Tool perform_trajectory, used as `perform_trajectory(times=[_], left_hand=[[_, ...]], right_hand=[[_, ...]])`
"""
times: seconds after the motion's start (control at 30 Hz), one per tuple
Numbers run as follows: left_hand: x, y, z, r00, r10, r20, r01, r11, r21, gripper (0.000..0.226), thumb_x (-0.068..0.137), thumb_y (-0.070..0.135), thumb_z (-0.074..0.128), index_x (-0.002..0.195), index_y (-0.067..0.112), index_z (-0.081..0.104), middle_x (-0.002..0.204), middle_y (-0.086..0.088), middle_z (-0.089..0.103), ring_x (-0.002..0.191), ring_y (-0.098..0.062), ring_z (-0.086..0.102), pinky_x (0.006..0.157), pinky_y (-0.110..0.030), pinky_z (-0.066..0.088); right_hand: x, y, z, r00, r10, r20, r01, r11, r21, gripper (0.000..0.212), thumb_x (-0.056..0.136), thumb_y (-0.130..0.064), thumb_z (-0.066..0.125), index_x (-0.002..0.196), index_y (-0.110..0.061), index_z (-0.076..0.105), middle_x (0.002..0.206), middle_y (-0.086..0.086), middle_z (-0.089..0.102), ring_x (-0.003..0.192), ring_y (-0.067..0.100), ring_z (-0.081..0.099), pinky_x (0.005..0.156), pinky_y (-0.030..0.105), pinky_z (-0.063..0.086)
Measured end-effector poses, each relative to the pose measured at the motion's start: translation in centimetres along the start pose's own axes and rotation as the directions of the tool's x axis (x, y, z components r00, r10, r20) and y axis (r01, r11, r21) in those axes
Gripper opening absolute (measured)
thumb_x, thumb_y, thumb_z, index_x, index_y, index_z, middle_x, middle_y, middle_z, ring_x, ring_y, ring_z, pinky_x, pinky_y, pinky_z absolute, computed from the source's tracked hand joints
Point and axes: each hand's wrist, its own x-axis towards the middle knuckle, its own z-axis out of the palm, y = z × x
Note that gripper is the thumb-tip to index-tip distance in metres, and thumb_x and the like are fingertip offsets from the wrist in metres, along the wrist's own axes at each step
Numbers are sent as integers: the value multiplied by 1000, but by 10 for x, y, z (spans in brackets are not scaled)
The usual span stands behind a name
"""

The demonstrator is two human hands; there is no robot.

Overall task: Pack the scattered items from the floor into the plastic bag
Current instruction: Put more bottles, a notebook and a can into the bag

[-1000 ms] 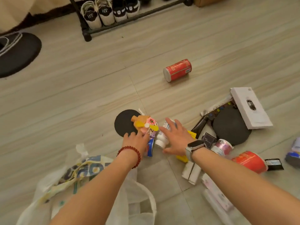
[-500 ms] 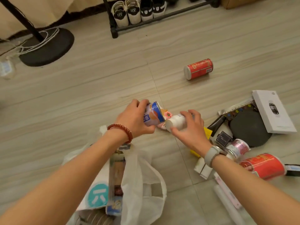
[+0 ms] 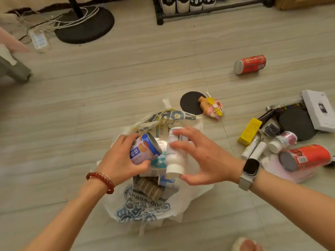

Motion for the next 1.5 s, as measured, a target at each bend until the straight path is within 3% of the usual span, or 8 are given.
perform_trajectory(times=[0.13, 0.3, 0.43, 0.57, 0.77, 1.03, 1.23, 1.5], left_hand=[[-18, -17, 8, 999, -15, -44, 16, 1000, 20, 87, 49, 63, 46, 127, 25, 40, 102, 10, 39, 83, -8, 52, 65, -12, 43], [-17, -13, 10, 991, -2, -132, 9, 999, 46, 81, 52, 62, 45, 124, 25, 43, 100, 9, 41, 85, -12, 53, 67, -28, 52], [-11, -2, 15, 991, 52, -120, -47, 998, 45, 81, 54, 62, 44, 125, 24, 43, 106, 4, 46, 85, -11, 53, 66, -25, 51], [-6, 14, 32, 988, 140, -72, -131, 984, 124, 77, 56, 60, 44, 122, 20, 48, 104, -2, 52, 83, -16, 55, 60, -27, 51], [1, 36, 61, 943, 332, 3, -315, 894, 319, 60, 56, 53, 64, 103, 15, 56, 85, -6, 61, 68, -22, 58, 56, -29, 50], [33, 55, 101, 895, 430, 122, -441, 808, 390, 65, 39, 49, 84, 87, 11, 65, 80, -8, 68, 68, -24, 66, 53, -27, 54], [17, 38, 100, 912, 404, 70, -368, 732, 573, 46, 80, 47, 36, 99, 19, 67, 111, -7, 69, 114, -28, 58, 103, -63, 26], [6, -7, 80, 966, 260, -4, -194, 732, 653, 79, 69, 73, 27, 137, 34, 27, 150, -9, 21, 138, -38, 13, 105, -66, 2]], right_hand=[[13, -1, 14, 956, 28, 292, 54, 961, -270, 64, 69, -55, 50, 122, -21, 43, 137, 12, 42, 127, 37, 37, 94, 46, 48], [21, 10, 15, 970, -19, 242, 118, 908, -403, 51, 71, -27, 69, 119, -18, 54, 136, 11, 52, 132, 31, 41, 106, 52, 37], [8, 16, 12, 910, 395, -125, -414, 864, -286, 65, 83, -43, 51, 138, -14, 31, 145, 11, 38, 137, 27, 30, 108, 51, 35], [-2, 18, 22, 586, 806, 84, -811, 583, 54, 60, 88, -37, 52, 138, -14, 26, 122, 14, 59, 108, 33, 57, 82, 41, 50], [-11, 18, 2, 592, 762, -263, -653, 645, 397, 24, 94, -6, 42, 115, -4, 50, 96, 17, 63, 84, 29, 57, 68, 31, 39], [-26, 30, -10, 650, 648, -396, -592, 759, 270, 19, 91, -7, 43, 101, 1, 57, 87, 20, 65, 76, 28, 58, 62, 26, 36], [-29, 34, -4, 680, 646, -349, -611, 761, 218, 18, 93, -12, 44, 102, -4, 57, 83, 19, 67, 74, 35, 60, 64, 42, 46], [-25, 12, 24, 814, 577, -71, -576, 817, 36, 66, 80, -61, 39, 133, -22, 38, 122, 4, 53, 109, 22, 51, 84, 34, 45]])
